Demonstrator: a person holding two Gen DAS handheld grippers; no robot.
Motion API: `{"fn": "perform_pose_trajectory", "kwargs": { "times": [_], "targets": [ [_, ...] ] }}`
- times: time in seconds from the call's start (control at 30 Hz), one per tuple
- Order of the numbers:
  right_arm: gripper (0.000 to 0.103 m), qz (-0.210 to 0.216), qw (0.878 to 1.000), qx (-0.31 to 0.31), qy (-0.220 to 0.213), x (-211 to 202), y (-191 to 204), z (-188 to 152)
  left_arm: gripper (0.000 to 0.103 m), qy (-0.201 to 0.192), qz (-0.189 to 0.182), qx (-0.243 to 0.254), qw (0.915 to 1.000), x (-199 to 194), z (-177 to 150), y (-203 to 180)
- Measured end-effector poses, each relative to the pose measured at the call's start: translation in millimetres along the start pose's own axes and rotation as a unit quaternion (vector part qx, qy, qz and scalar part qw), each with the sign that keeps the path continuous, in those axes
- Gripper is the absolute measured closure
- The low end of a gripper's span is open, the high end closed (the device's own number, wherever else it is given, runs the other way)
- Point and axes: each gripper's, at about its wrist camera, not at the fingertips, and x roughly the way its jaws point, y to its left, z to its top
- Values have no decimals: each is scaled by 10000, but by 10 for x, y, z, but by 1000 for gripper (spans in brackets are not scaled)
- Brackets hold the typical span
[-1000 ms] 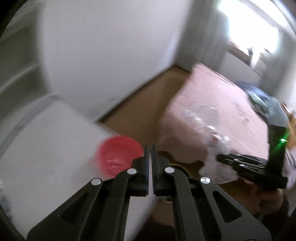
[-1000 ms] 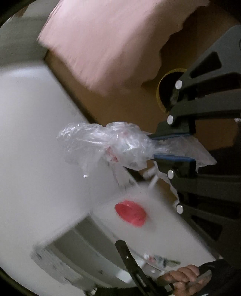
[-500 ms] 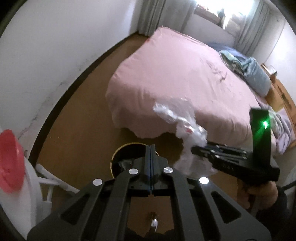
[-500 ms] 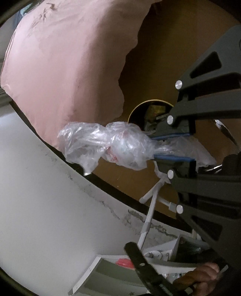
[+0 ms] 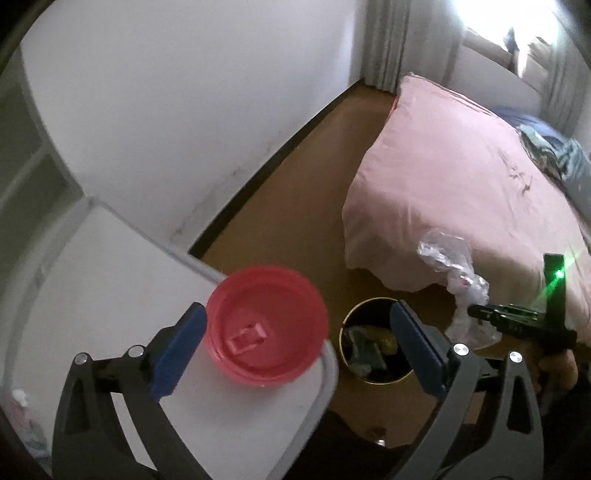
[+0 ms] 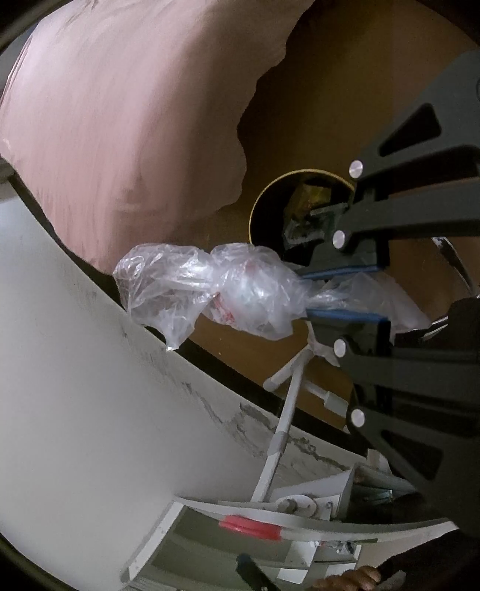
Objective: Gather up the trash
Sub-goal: 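Carry the red lid and plastic bag over the bin and open both tools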
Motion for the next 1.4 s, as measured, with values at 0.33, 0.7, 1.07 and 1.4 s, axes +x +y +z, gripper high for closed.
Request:
{"fn": "perform_pose_trajectory", "kwargs": {
  "times": [0.33, 0.7, 1.07, 1.4],
  "targets": [
    [88, -45, 9999, -94, 34, -23, 72, 57, 7, 293, 161, -54, 9994, 352, -46, 169],
    [88, -84, 9999, -123, 30, -43, 64, 51, 24, 233, -148, -8, 9996, 325, -125, -51],
    [88, -365, 9991, 105, 180, -61, -274, -68, 24, 310, -1359, 1066, 9845, 696, -311, -1380],
    [88, -621, 9970, 210, 405, 119, -447, -105, 23, 1026, -1677, 917, 9762, 1452, -525, -1498]
  ]
}}
